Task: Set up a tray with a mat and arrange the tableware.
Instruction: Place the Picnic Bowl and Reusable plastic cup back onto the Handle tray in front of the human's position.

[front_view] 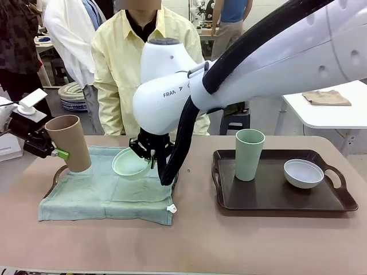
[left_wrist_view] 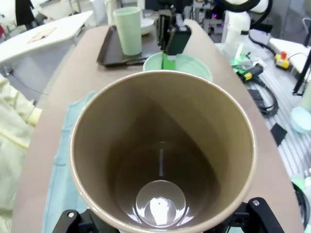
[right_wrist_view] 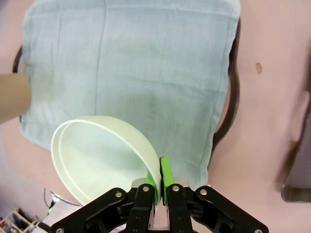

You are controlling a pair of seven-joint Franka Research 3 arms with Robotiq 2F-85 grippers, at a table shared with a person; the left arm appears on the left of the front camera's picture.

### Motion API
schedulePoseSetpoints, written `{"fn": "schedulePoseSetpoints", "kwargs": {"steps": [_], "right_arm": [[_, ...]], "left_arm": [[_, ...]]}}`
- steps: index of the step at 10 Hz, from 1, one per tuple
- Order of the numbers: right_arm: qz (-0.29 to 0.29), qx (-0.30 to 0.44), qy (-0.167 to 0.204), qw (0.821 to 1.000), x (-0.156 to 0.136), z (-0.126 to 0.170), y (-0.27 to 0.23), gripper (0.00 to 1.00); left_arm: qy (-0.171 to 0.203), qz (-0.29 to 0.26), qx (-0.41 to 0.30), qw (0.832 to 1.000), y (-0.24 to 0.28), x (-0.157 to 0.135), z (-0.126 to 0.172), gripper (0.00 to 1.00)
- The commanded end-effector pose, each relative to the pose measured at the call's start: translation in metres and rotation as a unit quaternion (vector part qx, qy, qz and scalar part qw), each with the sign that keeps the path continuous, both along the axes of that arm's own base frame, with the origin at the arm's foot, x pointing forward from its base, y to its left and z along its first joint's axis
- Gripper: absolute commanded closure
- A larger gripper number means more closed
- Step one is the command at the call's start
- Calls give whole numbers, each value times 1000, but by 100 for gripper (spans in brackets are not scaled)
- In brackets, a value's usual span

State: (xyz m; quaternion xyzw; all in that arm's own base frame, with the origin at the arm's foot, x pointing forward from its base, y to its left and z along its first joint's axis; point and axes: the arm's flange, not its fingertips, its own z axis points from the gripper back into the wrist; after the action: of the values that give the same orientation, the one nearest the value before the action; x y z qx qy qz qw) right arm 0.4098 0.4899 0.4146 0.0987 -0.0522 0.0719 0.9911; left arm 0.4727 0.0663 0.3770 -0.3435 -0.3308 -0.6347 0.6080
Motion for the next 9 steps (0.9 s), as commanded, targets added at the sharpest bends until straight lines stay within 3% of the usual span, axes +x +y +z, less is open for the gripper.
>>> {"fn": "schedulePoseSetpoints", "kwargs": {"steps": [1, 5, 9], "right_arm": [[11, 23, 6, 1000, 5, -12, 0, 95], [13, 36, 10, 999, 22, -40, -5, 95], [6, 35, 10, 999, 36, -61, -12, 95]], "left_arm": [[-30, 16, 7, 999, -7, 19, -7, 15], [-34, 11, 9, 999, -24, 39, -31, 15], [-15, -2, 10, 1000, -26, 39, -47, 15]]}}
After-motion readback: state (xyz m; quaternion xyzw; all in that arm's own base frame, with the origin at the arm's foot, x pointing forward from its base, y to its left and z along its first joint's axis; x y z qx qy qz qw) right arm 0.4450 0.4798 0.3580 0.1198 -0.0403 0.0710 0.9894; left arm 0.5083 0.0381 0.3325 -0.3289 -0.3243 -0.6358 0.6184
